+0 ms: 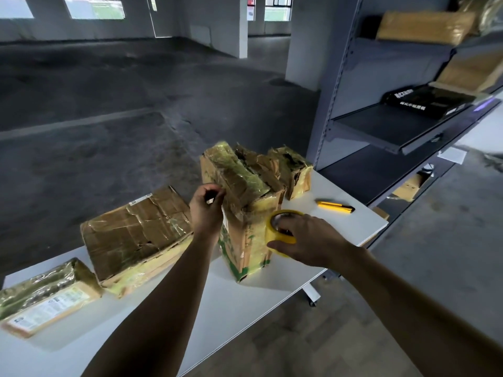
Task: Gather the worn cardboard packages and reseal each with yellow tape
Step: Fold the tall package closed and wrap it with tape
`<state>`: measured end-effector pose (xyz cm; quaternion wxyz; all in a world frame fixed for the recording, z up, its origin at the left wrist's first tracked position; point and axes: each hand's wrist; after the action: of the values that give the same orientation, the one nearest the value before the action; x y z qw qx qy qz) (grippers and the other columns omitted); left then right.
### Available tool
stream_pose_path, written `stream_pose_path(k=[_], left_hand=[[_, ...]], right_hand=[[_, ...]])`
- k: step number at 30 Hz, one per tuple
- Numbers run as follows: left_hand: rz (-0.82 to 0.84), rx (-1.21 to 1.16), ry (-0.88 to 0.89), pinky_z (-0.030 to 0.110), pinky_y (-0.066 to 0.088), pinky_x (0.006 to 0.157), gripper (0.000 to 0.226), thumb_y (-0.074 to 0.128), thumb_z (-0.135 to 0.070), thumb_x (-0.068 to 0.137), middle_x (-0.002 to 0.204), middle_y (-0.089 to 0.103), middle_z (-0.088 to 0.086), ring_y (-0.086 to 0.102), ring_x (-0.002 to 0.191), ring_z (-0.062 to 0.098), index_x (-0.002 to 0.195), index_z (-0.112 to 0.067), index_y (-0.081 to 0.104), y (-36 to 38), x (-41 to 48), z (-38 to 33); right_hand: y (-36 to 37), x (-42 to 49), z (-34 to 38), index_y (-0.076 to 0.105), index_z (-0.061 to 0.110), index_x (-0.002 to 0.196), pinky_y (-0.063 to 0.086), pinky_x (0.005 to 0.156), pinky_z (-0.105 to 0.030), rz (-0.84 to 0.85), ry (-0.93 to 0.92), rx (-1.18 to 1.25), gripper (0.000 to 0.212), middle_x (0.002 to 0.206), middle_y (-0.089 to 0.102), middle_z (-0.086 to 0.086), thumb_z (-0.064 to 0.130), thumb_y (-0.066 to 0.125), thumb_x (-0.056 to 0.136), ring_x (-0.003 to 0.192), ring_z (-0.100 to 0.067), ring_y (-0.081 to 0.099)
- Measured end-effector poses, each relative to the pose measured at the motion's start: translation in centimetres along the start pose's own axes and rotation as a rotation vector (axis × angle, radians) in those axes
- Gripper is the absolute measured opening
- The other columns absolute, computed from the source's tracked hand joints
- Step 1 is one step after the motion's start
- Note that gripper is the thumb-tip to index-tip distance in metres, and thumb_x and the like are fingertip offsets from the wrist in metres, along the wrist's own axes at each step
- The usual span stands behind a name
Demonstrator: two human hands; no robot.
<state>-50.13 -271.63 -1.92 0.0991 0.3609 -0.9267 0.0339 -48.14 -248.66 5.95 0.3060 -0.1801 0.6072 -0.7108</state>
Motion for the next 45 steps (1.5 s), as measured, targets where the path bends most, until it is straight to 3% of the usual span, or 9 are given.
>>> stream_pose_path(k=[2, 7, 11, 16, 21, 25, 30, 39, 45], left_hand=[[0.007, 0.08, 0.018, 0.03, 0.05, 0.083, 0.008, 0.071, -0.014, 0.089, 0.097, 0.067, 0.006, 0.063, 0.087, 0.014, 0.091, -0.02, 0.065, -0.1, 0.2, 0.0], [-0.018, 0.217, 0.009, 0.038, 0.051, 0.085, 0.02, 0.063, -0.032, 0.095, 0.109, 0.062, 0.009, 0.062, 0.097, 0.024, 0.106, -0.015, 0.06, -0.3, 0.1, -0.6], [-0.011, 0.356, 0.021, 0.03, 0.039, 0.088, 0.049, 0.043, -0.047, 0.101, 0.136, 0.031, 0.012, 0.043, 0.107, 0.021, 0.138, -0.014, 0.044, 1.6, -2.0, -4.6], [0.58, 0.837, 0.176, 0.057, 0.022, 0.116, 0.082, 0.024, -0.086, 0.082, 0.165, 0.006, 0.004, 0.006, 0.151, 0.035, 0.151, -0.042, 0.025, 3.7, -2.5, -6.7], [0.745, 1.167, 0.391, 0.064, 0.034, 0.109, 0.075, 0.051, -0.059, 0.093, 0.165, -0.013, 0.006, -0.002, 0.151, 0.038, 0.154, -0.045, 0.009, 3.4, -1.5, -6.1], [0.883, 1.28, 0.181, 0.055, 0.038, 0.11, 0.091, 0.055, -0.009, 0.098, 0.153, -0.043, -0.003, -0.012, 0.15, 0.034, 0.15, -0.055, -0.004, 5.2, -1.0, -7.9], [0.902, 1.287, 0.094, 0.055, 0.019, 0.12, 0.071, 0.049, -0.046, 0.1, 0.162, -0.026, 0.006, -0.01, 0.15, 0.04, 0.154, -0.047, 0.002, 7.2, -1.0, -9.5], [0.913, 1.372, 0.134, 0.061, 0.027, 0.113, 0.079, 0.043, -0.008, 0.1, 0.161, -0.011, 0.001, -0.003, 0.149, 0.034, 0.151, -0.054, 0.003, 7.5, -1.6, -8.7], [0.94, 1.321, 0.03, 0.046, 0.034, 0.114, 0.097, 0.043, 0.01, 0.089, 0.162, -0.015, -0.008, -0.004, 0.151, 0.03, 0.152, -0.053, 0.004, 7.2, -2.2, -10.3]], right_hand=[[0.1, -0.1, 0.0, 0.054, 0.025, 0.133, 0.045, 0.091, -0.033, -0.007, 0.005, -0.006, 0.049, 0.133, 0.058, 0.004, 0.057, 0.051, 0.095, 0.114, -0.023, 0.056], [0.3, -0.4, 0.3, 0.051, 0.023, 0.136, 0.044, 0.095, -0.033, -0.021, 0.001, -0.001, 0.051, 0.138, 0.055, 0.004, 0.055, 0.051, 0.096, 0.12, -0.022, 0.053], [0.7, 0.0, 0.4, 0.052, 0.023, 0.13, 0.046, 0.096, -0.037, -0.004, 0.013, -0.022, 0.049, 0.138, 0.053, -0.001, 0.057, 0.049, 0.096, 0.121, -0.026, 0.053], [1.4, 0.7, 0.8, 0.049, 0.014, 0.108, 0.046, 0.093, -0.04, -0.005, 0.035, -0.079, 0.042, 0.123, 0.059, -0.01, 0.054, 0.048, 0.097, 0.117, -0.029, 0.054], [1.5, 0.6, 0.5, 0.049, 0.013, 0.112, 0.046, 0.094, -0.039, 0.02, 0.017, -0.072, 0.042, 0.124, 0.057, -0.009, 0.052, 0.049, 0.096, 0.117, -0.028, 0.053], [1.7, 0.7, -0.3, 0.05, 0.013, 0.118, 0.046, 0.099, -0.039, 0.033, -0.027, -0.085, 0.047, 0.123, 0.058, -0.009, 0.05, 0.055, 0.089, 0.118, -0.029, 0.051], [1.5, 1.0, -1.6, 0.05, 0.007, 0.129, 0.024, 0.115, -0.029, -0.012, -0.084, -0.112, 0.05, 0.131, 0.056, -0.014, 0.044, 0.049, 0.096, 0.129, -0.03, 0.044], [0.4, 1.3, -3.6, 0.049, 0.01, 0.128, 0.041, 0.106, -0.04, -0.001, -0.098, -0.174, 0.044, 0.133, 0.056, -0.012, 0.043, 0.048, 0.098, 0.124, -0.03, 0.051], [0.1, 2.2, -5.4, 0.048, 0.013, 0.124, 0.046, 0.099, -0.04, -0.077, -0.025, -0.131, 0.045, 0.128, 0.058, -0.012, 0.047, 0.05, 0.095, 0.12, -0.032, 0.054]])
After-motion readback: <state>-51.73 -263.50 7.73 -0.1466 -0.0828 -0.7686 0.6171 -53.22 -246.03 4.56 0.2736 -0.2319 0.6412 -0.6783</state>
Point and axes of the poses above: each hand's wrist, its own x-axis towards the middle knuckle, its own y-axis out of the palm, z = x × y
